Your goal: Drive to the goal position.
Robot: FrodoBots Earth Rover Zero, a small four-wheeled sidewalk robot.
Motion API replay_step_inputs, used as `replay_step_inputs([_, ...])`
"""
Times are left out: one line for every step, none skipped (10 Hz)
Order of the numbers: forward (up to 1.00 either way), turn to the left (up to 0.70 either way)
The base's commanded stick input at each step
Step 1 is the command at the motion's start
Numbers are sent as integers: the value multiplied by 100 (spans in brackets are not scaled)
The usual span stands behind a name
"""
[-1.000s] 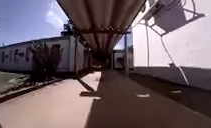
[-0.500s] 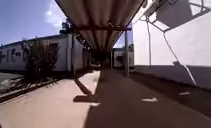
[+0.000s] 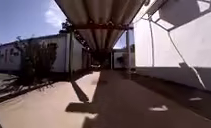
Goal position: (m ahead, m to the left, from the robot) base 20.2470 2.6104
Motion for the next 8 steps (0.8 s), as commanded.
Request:
replay_step_inputs([70, 0])
replay_step_inputs([70, 0])
replay_step_inputs([70, 0])
replay_step_inputs([70, 0])
replay_step_inputs([70, 0])
replay_step_inputs([70, 0])
replay_step_inputs([70, 0])
replay_step_inputs([70, 0])
